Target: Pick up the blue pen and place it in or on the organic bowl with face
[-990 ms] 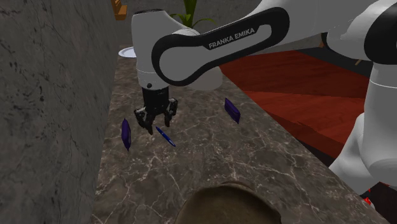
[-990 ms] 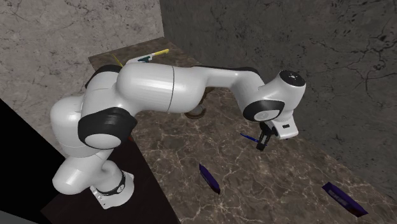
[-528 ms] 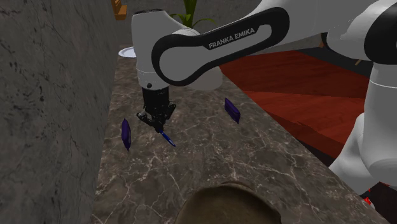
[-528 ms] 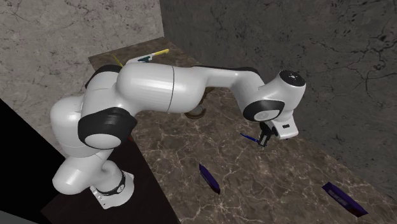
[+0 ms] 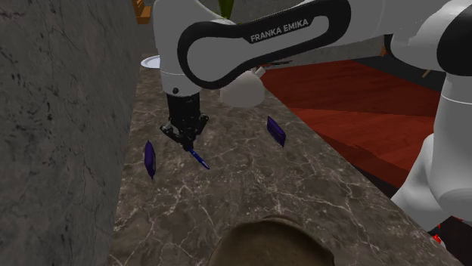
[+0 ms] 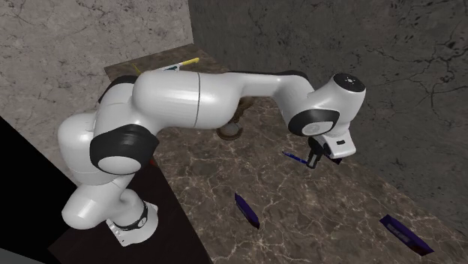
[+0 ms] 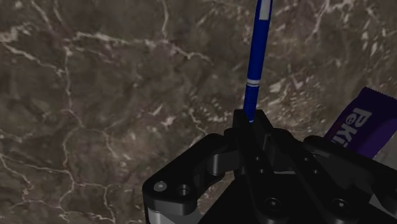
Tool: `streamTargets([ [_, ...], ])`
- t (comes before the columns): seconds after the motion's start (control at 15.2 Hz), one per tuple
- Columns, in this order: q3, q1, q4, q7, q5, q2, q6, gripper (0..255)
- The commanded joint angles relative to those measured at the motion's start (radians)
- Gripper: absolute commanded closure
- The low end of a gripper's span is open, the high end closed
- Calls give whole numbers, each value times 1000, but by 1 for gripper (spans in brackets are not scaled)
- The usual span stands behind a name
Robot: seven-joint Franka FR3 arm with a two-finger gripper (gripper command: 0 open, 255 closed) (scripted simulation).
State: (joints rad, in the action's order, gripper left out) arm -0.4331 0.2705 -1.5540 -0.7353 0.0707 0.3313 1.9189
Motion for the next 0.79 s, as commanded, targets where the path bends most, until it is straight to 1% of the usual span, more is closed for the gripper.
streamTargets([
  [0.0,-1,2,28,-1,0,-1,-29,255],
  [0.73,-5,14,184,-6,1,4,-179,255],
])
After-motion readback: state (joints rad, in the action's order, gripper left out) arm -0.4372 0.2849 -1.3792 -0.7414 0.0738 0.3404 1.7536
